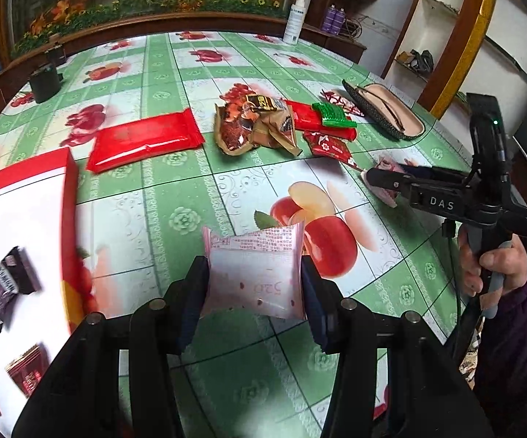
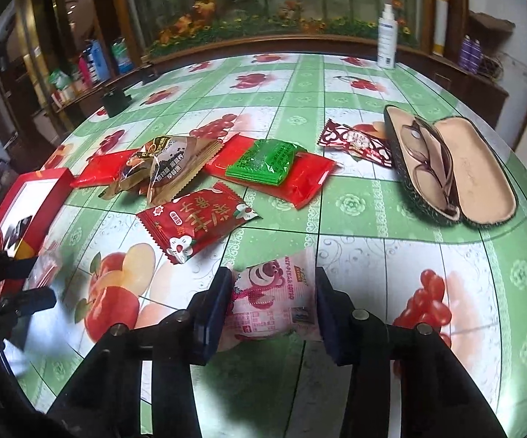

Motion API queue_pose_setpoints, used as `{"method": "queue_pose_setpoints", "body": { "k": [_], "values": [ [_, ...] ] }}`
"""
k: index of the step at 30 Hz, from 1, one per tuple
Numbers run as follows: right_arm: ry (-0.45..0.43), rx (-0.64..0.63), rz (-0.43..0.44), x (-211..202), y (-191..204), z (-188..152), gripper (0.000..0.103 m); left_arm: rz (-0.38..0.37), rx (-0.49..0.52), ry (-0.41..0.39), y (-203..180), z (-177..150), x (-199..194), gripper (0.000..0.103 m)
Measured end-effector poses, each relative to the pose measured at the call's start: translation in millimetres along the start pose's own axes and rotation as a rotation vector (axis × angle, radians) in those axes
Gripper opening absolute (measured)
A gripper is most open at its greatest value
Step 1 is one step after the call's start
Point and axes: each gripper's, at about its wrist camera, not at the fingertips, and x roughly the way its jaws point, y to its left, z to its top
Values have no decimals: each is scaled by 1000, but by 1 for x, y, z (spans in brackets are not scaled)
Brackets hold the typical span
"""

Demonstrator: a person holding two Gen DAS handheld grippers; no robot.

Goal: Organize snacks
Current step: 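Carry both pink packets over the white tray and open both grippers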

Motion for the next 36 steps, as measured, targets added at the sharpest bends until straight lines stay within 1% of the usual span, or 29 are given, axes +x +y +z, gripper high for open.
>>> {"method": "queue_pose_setpoints", "body": {
  "k": [6, 9, 12, 14, 18, 19, 21, 24, 27, 28, 30, 32, 36],
  "values": [
    [-20, 54, 133, -10, 11, -2, 43, 8, -2, -46, 9, -4, -19, 48],
    [-13, 82, 252, -13, 23, -4, 43, 1, -19, -60, 16, -7, -28, 48],
    [-23, 84, 339, -15, 40, -3, 43, 14, -34, -78, 25, -12, -38, 48],
    [-29, 79, 404, -16, 58, -1, 43, 27, -42, -89, 31, -18, -45, 48],
    [-28, 57, 499, -12, 94, 1, 43, 54, -72, -107, 46, -31, -59, 48],
    [-25, 56, 541, -9, 105, 2, 43, 61, -78, -109, 49, -33, -62, 48],
    [-24, 54, 595, -4, 121, 3, 43, 94, -89, -117, 58, -41, -69, 48],
    [-9, 15, 671, 5, 159, 3, 43, 127, -119, -121, 73, -52, -76, 48],
    [25, -32, 694, 14, 193, 3, 43, 165, -162, -127, 94, -62, -84, 48],
    [32, -60, 695, 17, 209, 4, 43, 174, -176, -130, 99, -64, -85, 48],
    [41, -90, 705, 21, 228, 6, 43, 199, -210, -142, 113, -67, -91, 48],
    [43, -116, 715, 26, 248, 10, 43, 221, -236, -157, 124, -69, -98, 48],
    [59, -157, 711, 40, 286, 18, 43, 293, -270, -181, 147, -66, -107, 48]
  ]
}}
